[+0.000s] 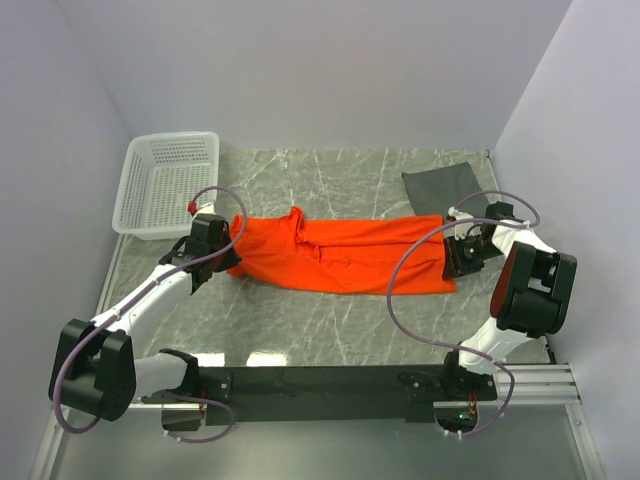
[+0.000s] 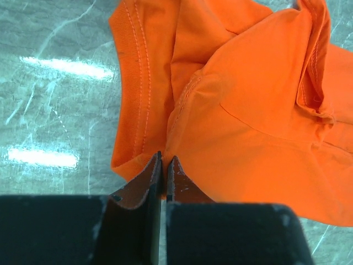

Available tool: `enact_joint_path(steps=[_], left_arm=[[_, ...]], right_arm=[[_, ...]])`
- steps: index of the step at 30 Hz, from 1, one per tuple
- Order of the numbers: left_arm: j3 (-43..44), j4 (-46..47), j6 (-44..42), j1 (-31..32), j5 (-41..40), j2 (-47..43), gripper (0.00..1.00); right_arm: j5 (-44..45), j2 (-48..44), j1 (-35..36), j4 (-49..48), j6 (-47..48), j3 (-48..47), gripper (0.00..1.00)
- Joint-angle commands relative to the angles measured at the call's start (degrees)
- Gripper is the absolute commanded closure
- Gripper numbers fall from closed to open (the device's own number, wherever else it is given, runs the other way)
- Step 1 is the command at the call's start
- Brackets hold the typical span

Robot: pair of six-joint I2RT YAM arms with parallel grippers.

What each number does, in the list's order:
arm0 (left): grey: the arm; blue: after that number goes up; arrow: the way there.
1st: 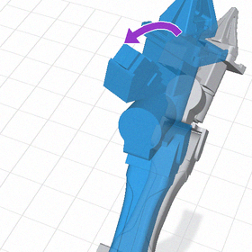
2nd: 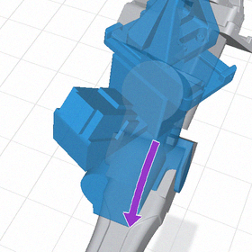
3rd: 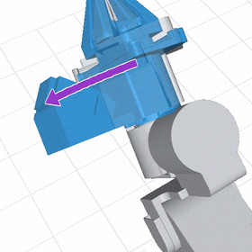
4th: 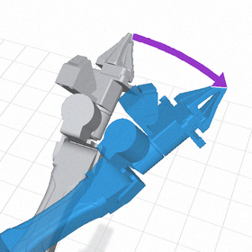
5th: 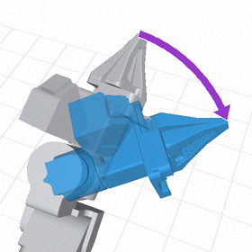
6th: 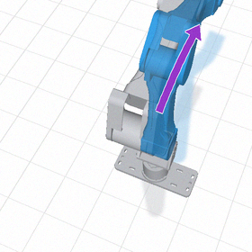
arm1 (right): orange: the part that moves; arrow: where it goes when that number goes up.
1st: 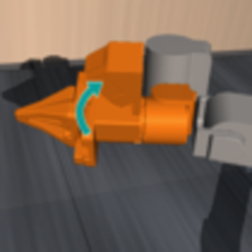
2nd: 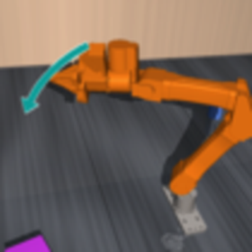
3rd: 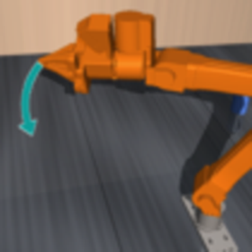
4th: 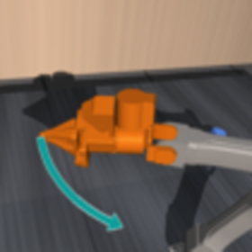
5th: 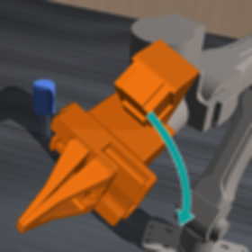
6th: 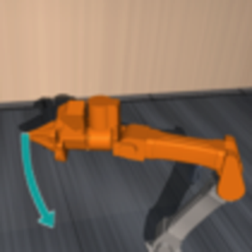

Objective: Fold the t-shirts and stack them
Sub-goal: Fold the tshirt

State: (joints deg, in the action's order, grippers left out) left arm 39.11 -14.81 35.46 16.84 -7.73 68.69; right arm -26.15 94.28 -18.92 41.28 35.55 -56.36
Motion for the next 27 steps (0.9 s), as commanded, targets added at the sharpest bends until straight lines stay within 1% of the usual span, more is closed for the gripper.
enact_joint_path(steps=[1, 8, 11, 14, 18, 21, 22, 24, 25, 27], left_arm=[[-0.4, 0.8, 0.8, -0.1, 0.8, -2.0, 0.98], [-0.4, 0.5, 0.9, -0.1, 0.8, -2.9, 0.99], [-0.4, 0.1, 0.9, -0.1, 0.8, -3.3, 0.99], [-0.4, 0.2, 0.9, -0.1, 1.0, -3.6, 0.99], [-0.4, 0.3, 1.0, -0.1, 1.3, -3.5, 0.99], [-0.6, 0.3, 1.0, -0.1, 1.4, -3.7, 0.99], [-0.5, 0.3, 1.0, -0.1, 1.4, -3.9, 0.99], [-0.5, 0.1, 1.2, -0.2, 1.4, -4.2, 0.99], [-0.5, 0.0, 1.2, -0.1, 1.2, -4.6, 0.99], [-0.8, 0.0, 1.6, -0.1, 1.1, -5.1, 0.99]], right_arm=[[0.1, 1.1, -0.3, -0.7, -2.2, -1.6, 0.59], [3.2, 0.6, -0.3, -1.8, -2.6, 0.1, 0.58], [4.3, -1.1, -0.2, -2.9, -3.0, 1.1, 0.55], [3.9, -1.5, -0.3, -2.3, -3.0, 1.0, 0.55], [2.3, 0.8, -0.3, -1.4, -3.1, 0.5, 0.55], [0.8, 1.6, -0.3, -0.7, -2.8, 0.3, 0.63], [0.5, 1.3, -0.3, -0.4, -2.7, 0.2, 0.70], [0.6, 0.2, -0.2, -0.6, -2.4, 0.4, 0.80], [0.9, -1.4, -0.4, -0.9, -2.6, 0.6, 0.90], [1.3, -3.3, -0.3, -1.4, -2.4, 1.1, 0.99]])
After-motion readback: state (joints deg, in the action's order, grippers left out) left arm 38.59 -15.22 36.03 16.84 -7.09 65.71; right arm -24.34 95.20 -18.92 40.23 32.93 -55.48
